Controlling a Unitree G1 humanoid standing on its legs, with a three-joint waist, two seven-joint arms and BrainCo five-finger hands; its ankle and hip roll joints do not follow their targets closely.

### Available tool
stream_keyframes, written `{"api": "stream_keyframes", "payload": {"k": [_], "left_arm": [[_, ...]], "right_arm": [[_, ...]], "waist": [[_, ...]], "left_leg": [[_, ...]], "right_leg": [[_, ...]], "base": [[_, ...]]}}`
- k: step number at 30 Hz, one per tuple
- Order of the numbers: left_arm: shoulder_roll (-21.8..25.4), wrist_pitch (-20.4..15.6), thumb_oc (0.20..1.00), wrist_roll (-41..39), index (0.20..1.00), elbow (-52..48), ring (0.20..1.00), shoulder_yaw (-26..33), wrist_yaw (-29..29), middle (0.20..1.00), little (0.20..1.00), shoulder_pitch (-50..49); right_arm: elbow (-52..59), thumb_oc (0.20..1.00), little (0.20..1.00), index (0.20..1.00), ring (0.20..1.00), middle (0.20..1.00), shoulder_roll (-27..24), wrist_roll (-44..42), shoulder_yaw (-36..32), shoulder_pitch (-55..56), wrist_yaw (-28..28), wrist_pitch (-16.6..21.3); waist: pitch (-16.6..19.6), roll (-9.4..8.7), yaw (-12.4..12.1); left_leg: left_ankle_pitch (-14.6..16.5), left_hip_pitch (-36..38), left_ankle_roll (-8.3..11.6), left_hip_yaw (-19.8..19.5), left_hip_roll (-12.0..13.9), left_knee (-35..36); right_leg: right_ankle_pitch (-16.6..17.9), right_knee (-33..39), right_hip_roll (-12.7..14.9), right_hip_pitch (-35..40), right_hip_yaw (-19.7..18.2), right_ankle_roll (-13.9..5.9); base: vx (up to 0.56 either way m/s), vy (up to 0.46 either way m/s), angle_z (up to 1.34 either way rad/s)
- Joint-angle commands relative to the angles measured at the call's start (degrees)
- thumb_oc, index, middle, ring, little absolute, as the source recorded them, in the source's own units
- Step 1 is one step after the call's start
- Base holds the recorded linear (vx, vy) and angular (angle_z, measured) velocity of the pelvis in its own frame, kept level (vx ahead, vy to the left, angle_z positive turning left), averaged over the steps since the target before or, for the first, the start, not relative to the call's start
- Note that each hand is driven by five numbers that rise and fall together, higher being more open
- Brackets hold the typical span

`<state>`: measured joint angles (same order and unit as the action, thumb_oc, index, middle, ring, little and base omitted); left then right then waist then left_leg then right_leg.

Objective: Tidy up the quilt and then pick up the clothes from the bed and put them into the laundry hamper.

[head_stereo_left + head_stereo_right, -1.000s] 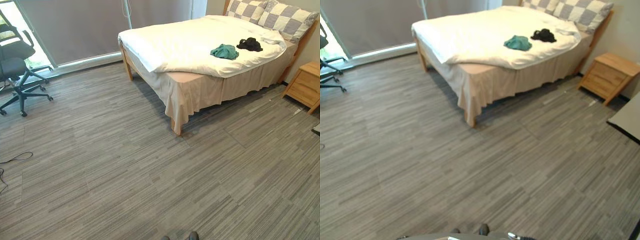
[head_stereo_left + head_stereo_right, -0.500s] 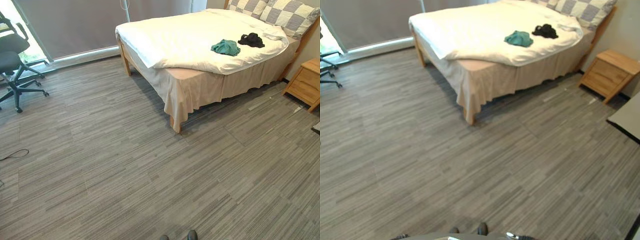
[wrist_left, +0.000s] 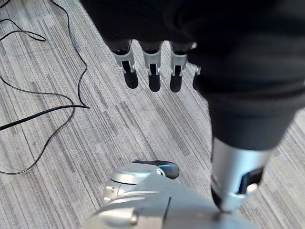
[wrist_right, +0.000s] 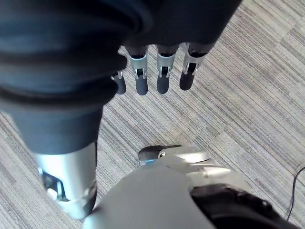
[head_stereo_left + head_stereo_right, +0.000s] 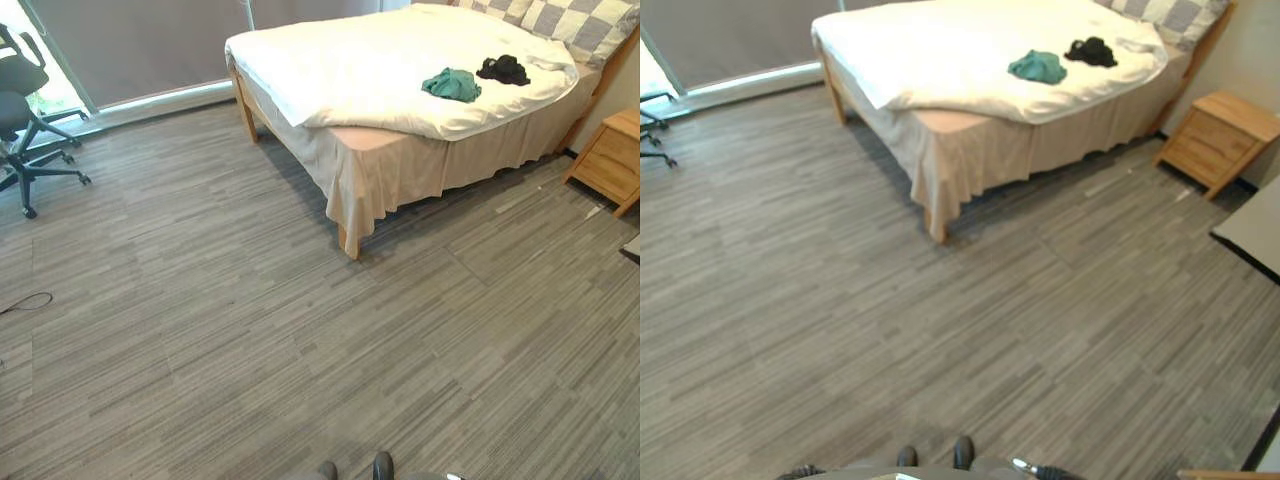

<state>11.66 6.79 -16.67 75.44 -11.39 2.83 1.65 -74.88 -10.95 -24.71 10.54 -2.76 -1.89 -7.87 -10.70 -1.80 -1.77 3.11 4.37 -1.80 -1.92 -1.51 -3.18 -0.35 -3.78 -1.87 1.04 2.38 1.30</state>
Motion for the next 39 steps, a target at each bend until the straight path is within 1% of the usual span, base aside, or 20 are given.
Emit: {"api": "stream_keyframes", "payload": {"k": [1, 4, 5, 7, 10, 12, 17, 21, 23, 25, 26, 27, 28, 30, 31, 32, 33, 36, 37, 39], "left_arm": [[-0.05, 0.56, 1.000, 1.82, 1.000, 2.40, 1.000, 1.06, 0.85, 1.000, 1.000, 0.93], [1.58, 0.42, 1.000, 1.72, 1.000, 1.60, 1.000, 0.76, 0.16, 1.000, 1.000, 1.05], [1.76, 0.60, 1.000, 1.37, 1.000, 1.28, 1.000, 0.66, 0.11, 1.000, 1.000, 1.01], [2.61, 1.35, 1.000, -0.43, 1.000, 0.32, 1.000, 0.24, -0.34, 1.000, 1.000, 1.62], [2.13, 0.37, 1.000, -2.36, 1.000, 0.49, 1.000, -1.16, -0.31, 1.000, 1.000, 3.85], [-0.21, -0.41, 1.000, -3.30, 1.000, 0.47, 1.000, -2.95, 1.56, 1.000, 1.000, 4.59], [-1.74, 0.96, 1.000, -1.76, 1.000, 1.02, 1.000, -2.86, 3.03, 1.000, 1.000, 2.27], [-1.45, 2.27, 1.000, 0.14, 1.000, 1.25, 1.000, -1.20, 1.95, 1.000, 1.000, 0.38], [-1.30, 2.70, 1.000, 0.14, 1.000, 1.21, 1.000, -1.07, 1.64, 1.000, 1.000, 0.35], [-1.51, 2.95, 1.000, -1.49, 1.000, 0.89, 1.000, -0.78, 2.18, 1.000, 1.000, 0.36], [-1.60, 2.72, 1.000, -2.01, 1.000, 0.57, 1.000, -0.42, 2.44, 1.000, 1.000, 0.66], [-2.44, 2.21, 1.000, -3.93, 1.000, -0.11, 1.000, -0.57, 3.35, 1.000, 1.000, 0.76], [-3.10, 1.66, 1.000, -7.18, 1.000, -0.37, 1.000, -0.47, 3.97, 1.000, 1.000, 0.85], [-3.96, 0.23, 1.000, -11.95, 1.000, -0.50, 1.000, 0.27, 3.94, 1.000, 1.000, 0.69], [-4.14, -1.83, 1.000, -13.15, 1.000, -0.69, 1.000, 2.04, 3.48, 1.000, 1.000, -0.60], [-3.93, -2.38, 1.000, -12.66, 1.000, -0.96, 1.000, 2.28, 3.08, 1.000, 1.000, -0.99], [-3.16, -3.35, 1.000, -12.55, 1.000, -1.74, 1.000, 2.51, 1.85, 1.000, 1.000, -1.82], [-2.54, -4.09, 1.000, -13.90, 1.000, -2.19, 1.000, 1.73, 1.19, 1.000, 1.000, -1.76], [-3.01, -4.43, 1.000, -12.90, 1.000, -1.88, 1.000, -0.02, 2.83, 1.000, 1.000, -0.64], [-3.68, -3.51, 1.000, -12.57, 1.000, -1.50, 1.000, -1.09, 5.10, 1.000, 1.000, -0.29]], "right_arm": [[2.15, 1.000, 1.000, 1.000, 1.000, 1.000, 0.82, -2.69, 1.03, -0.40, -0.98, 1.52], [3.72, 1.000, 1.000, 1.000, 1.000, 1.000, 0.36, -5.51, 1.16, 0.05, -0.66, 2.42], [3.92, 1.000, 1.000, 1.000, 1.000, 1.000, 0.33, -5.58, 1.21, 0.12, -0.60, 2.35], [3.93, 1.000, 1.000, 1.000, 1.000, 1.000, 0.23, -6.49, 1.89, -0.03, -0.47, 2.06], [1.88, 1.000, 1.000, 1.000, 1.000, 1.000, -0.05, -7.16, 2.18, -2.40, -0.36, 2.31], [0.67, 1.000, 1.000, 1.000, 1.000, 1.000, -1.01, -7.03, 1.24, -2.31, 0.24, 2.08], [0.86, 1.000, 1.000, 1.000, 1.000, 1.000, -0.76, -6.19, -0.89, 0.93, -0.10, 0.21], [-0.52, 1.000, 1.000, 1.000, 1.000, 1.000, -0.84, -2.67, -1.97, 2.48, -0.06, -0.27], [-0.57, 1.000, 1.000, 1.000, 1.000, 1.000, -0.84, -2.06, -2.12, 2.92, 0.09, 0.21], [0.18, 1.000, 1.000, 1.000, 1.000, 1.000, -0.83, -2.26, -2.54, 3.83, 0.65, 1.83], [0.93, 1.000, 1.000, 1.000, 1.000, 1.000, -0.94, -2.41, -2.37, 3.93, 0.64, 2.71], [2.79, 1.000, 1.000, 1.000, 1.000, 1.000, -1.55, -2.40, -1.63, 3.46, -0.24, 2.97], [3.77, 1.000, 1.000, 1.000, 1.000, 1.000, -2.32, -2.98, -1.26, 2.93, -0.23, 3.64], [5.12, 1.000, 1.000, 1.000, 1.000, 1.000, -2.83, -3.89, -0.73, 2.18, 0.19, 4.83], [6.94, 1.000, 1.000, 1.000, 1.000, 1.000, -3.12, -4.94, 0.08, 1.55, 0.96, 6.01], [7.55, 1.000, 1.000, 1.000, 1.000, 1.000, -3.09, -5.05, 0.31, 1.48, 1.09, 6.19], [9.11, 1.000, 1.000, 1.000, 1.000, 1.000, -2.88, -4.81, 1.15, 1.04, 1.33, 6.60], [9.15, 1.000, 1.000, 1.000, 1.000, 1.000, -2.70, -4.40, 2.10, 0.17, 1.55, 7.46], [7.34, 1.000, 1.000, 1.000, 1.000, 1.000, -2.62, -4.31, 2.24, -0.11, 1.75, 8.14], [6.25, 1.000, 1.000, 1.000, 1.000, 1.000, -2.57, -3.00, 2.21, 0.59, 1.58, 8.15]], "waist": [[-0.17, -1.63, -0.95], [-1.26, 0.34, -0.02], [-1.44, 0.49, 0.17], [-2.44, 0.49, 0.72], [-5.04, -1.31, 2.20], [-7.45, -2.09, 5.77], [-7.13, -2.04, 7.32], [-5.15, -1.25, 7.35], [-4.33, -0.85, 7.60], [-2.26, -0.02, 9.02], [-1.43, -0.12, 9.47], [-1.18, -0.83, 9.47], [-1.78, -1.17, 8.52], [-2.89, -1.30, 6.92], [-4.34, -0.89, 4.86], [-4.69, -0.72, 4.37], [-5.63, -0.16, 2.96], [-6.76, 1.44, 1.21], [-7.49, 2.34, -0.52], [-7.44, 2.54, -0.84]], "left_leg": [[3.08, -7.33, -1.95, -5.81, -0.37, -8.23], [4.14, -8.99, -4.90, -5.85, -0.16, -10.44], [4.17, -9.10, -4.99, -6.08, -0.23, -10.64], [4.59, -9.95, -5.07, -6.70, -1.26, -11.56], [6.30, -11.71, -4.99, -7.62, -4.87, -13.03], [8.37, -9.15, -5.46, -9.61, -7.89, -11.46], [11.60, -3.30, -4.68, -11.06, -7.22, -10.73], [12.62, 2.45, -1.79, -8.89, -2.72, -11.20], [10.41, 3.53, -0.70, -7.67, -0.96, -12.47], [1.67, 4.58, 2.10, -3.09, 3.42, -20.59], [-3.10, 2.44, 3.19, -1.39, 4.87, -27.63], [-8.50, -4.29, 5.20, 0.28, 6.32, -43.59], [-10.15, -12.35, 5.42, -1.14, 4.60, -54.74], [-9.39, -21.60, 4.04, -1.51, 0.03, -61.45], [-7.73, -29.05, 2.82, 0.33, -4.15, -59.73], [-7.97, -29.76, 2.62, 0.48, -4.54, -56.75], [-9.22, -29.73, 1.90, -0.10, -4.77, -42.85], [-12.15, -27.12, 2.53, -1.88, -3.47, -19.57], [-12.12, -25.09, 3.59, -3.72, -2.70, 1.99], [-12.02, -24.75, 4.00, -3.43, -2.78, 7.36]], "right_leg": [[-4.01, -13.29, 8.71, -3.05, -3.28, -7.97], [6.02, -35.62, 8.01, -15.64, -8.79, -7.69], [6.69, -36.12, 7.64, -16.84, -9.23, -7.47], [7.56, -31.84, 6.57, -19.19, -8.73, -7.04], [6.57, -13.86, 4.64, -20.79, -6.44, -7.41], [12.76, 0.34, 2.74, -25.11, -8.06, -8.95], [13.09, 0.27, 3.29, -23.78, -7.04, -8.09], [10.59, -5.39, 5.05, -22.16, -4.08, -7.56], [9.52, -5.93, 5.33, -21.14, -3.08, -7.02], [7.20, -5.12, 5.64, -17.66, -0.54, -4.87], [6.08, -4.05, 5.50, -15.53, -0.02, -3.25], [4.18, -4.03, 5.81, -12.80, 1.49, -0.65], [3.44, -4.21, 5.69, -10.85, 1.11, 0.52], [2.60, -4.71, 5.17, -8.42, -0.36, 0.75], [1.68, -5.48, 3.62, -6.19, -2.42, 0.81], [1.37, -5.74, 3.12, -5.86, -2.93, 0.77], [-0.05, -6.27, 1.56, -4.86, -4.49, 0.42], [-2.48, -5.23, -1.42, -2.48, -6.81, -0.20], [-4.17, -1.59, -2.49, 3.05, -9.78, -1.40], [-5.14, -0.71, -2.37, 6.22, -11.71, -2.17]], "base": [[0.03, 0.119, -0.05], [0.02, 0.145, -0.32], [0.06, 0.068, -0.41], [0.06, -0.020, -0.09], [0.12, -0.081, -0.21], [0.53, -0.069, 0.00], [0.55, -0.107, 0.63], [0.52, -0.118, -0.01], [0.33, -0.071, -0.36], [0.53, -0.155, -0.09], [0.57, -0.259, 0.69], [0.49, -0.252, 0.81], [0.37, -0.176, 0.72], [0.29, -0.012, 0.23], [0.33, 0.041, -0.28], [0.44, 0.092, -0.74], [0.35, 0.098, -1.24], [0.38, 0.138, -1.18], [0.49, 0.180, -0.62], [0.45, 0.177, -0.28]]}}
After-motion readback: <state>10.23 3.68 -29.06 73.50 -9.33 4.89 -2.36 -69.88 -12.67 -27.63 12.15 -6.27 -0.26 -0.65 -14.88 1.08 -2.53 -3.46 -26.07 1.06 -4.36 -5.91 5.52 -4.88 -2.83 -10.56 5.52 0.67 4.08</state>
